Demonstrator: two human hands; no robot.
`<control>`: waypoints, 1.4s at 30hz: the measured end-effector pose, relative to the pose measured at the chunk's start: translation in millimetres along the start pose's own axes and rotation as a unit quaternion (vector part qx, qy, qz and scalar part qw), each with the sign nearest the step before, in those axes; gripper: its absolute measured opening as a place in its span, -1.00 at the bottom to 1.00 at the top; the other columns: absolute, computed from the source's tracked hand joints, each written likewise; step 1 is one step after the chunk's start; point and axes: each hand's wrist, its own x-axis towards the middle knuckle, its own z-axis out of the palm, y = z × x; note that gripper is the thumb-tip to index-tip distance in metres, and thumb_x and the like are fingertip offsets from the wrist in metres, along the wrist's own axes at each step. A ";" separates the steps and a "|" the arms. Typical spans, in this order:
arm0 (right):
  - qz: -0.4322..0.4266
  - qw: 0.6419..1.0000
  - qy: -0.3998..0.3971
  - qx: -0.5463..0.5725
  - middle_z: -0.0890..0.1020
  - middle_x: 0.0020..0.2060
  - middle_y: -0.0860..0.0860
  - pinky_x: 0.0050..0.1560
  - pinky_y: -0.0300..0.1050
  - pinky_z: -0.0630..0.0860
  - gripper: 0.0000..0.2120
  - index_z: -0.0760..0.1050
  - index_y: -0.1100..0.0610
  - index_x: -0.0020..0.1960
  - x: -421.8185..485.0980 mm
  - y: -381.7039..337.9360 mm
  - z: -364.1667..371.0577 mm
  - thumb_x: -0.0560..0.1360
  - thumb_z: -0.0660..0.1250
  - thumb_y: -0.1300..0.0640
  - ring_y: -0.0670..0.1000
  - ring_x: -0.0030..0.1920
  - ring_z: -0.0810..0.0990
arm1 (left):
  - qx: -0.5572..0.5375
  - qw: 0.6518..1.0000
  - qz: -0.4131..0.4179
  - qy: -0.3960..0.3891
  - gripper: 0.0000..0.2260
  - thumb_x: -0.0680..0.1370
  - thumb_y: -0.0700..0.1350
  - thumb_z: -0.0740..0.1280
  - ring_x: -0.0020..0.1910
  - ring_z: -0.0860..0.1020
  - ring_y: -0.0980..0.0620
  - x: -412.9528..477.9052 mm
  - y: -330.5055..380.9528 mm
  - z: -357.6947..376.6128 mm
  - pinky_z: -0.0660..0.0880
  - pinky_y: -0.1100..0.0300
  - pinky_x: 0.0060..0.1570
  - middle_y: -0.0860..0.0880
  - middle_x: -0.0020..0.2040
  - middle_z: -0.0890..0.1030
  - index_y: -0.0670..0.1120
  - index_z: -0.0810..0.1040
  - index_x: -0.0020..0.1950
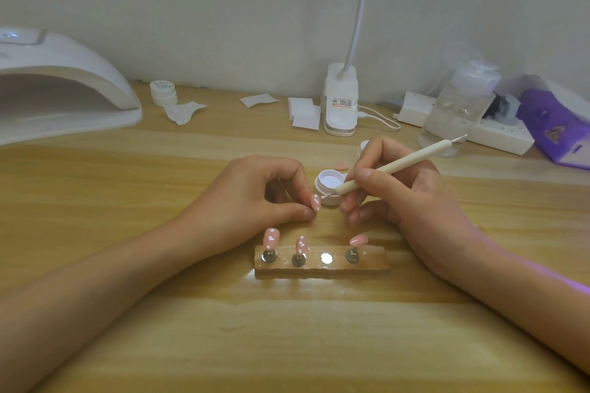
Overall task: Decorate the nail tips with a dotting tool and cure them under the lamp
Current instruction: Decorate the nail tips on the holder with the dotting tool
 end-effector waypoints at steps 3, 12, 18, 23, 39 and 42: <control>0.000 1.000 0.004 0.001 0.65 -0.34 0.11 -0.34 -0.19 0.58 -0.84 0.47 0.09 -0.26 0.3 1.8 -0.6 0.50 0.31 0.19 0.02 -0.30 0.63 | -0.004 1.000 -0.002 -0.001 -0.79 0.39 -0.17 0.55 -0.39 0.51 0.23 0.0 -0.4 0.0 0.34 0.49 -0.35 0.25 -0.36 0.61 0.11 0.60 -0.30; 0.018 1.000 -0.008 -0.012 0.65 -0.35 0.13 -0.29 -0.18 0.60 -0.82 0.45 0.17 -0.22 1.6 3.4 -1.4 0.56 0.31 0.28 0.02 -0.32 0.64 | -0.009 1.000 -0.003 -0.001 -0.77 0.38 -0.17 0.55 -0.41 0.49 0.24 0.5 -1.0 0.1 0.34 0.48 -0.35 0.24 -0.36 0.60 0.13 0.59 -0.31; 0.020 1.000 -0.012 -0.012 0.66 -0.33 0.15 -0.28 -0.17 0.60 -0.81 0.47 0.15 -0.22 1.8 3.6 -1.4 0.56 0.30 0.28 0.04 -0.31 0.65 | -0.007 1.000 -0.003 0.000 -0.76 0.39 -0.17 0.55 -0.39 0.51 0.23 0.5 -0.9 0.3 0.35 0.48 -0.34 0.23 -0.36 0.61 0.14 0.59 -0.32; 0.019 1.000 -0.011 -0.016 0.66 -0.32 0.15 -0.29 -0.17 0.60 -0.75 0.49 0.10 -0.26 1.9 3.5 -0.6 0.57 0.30 0.30 0.04 -0.31 0.65 | -0.004 1.000 -0.002 0.001 -0.76 0.38 -0.19 0.55 -0.40 0.50 0.24 0.1 -0.6 0.1 0.34 0.48 -0.35 0.24 -0.37 0.60 0.12 0.59 -0.31; -0.038 0.999 0.007 0.023 0.65 -0.33 0.12 -0.29 -0.15 0.58 -0.82 0.51 -0.02 -0.27 2.1 3.9 -2.3 0.50 0.33 0.14 0.03 -0.28 0.64 | -0.012 1.000 0.006 -0.008 -0.75 0.39 -0.21 0.55 -0.40 0.50 0.24 -1.1 -1.2 -0.7 0.34 0.51 -0.34 0.24 -0.36 0.60 0.12 0.60 -0.29; -0.043 0.998 0.015 0.033 0.65 -0.33 0.11 -0.31 -0.16 0.57 -0.81 0.51 -0.02 -0.26 2.8 3.3 -3.9 0.52 0.31 0.14 0.02 -0.31 0.63 | -0.014 1.000 -0.013 -0.012 -0.78 0.39 -0.19 0.55 -0.37 0.52 0.23 -1.2 -1.2 -1.3 0.37 0.47 -0.31 0.20 -0.31 0.63 0.10 0.62 -0.27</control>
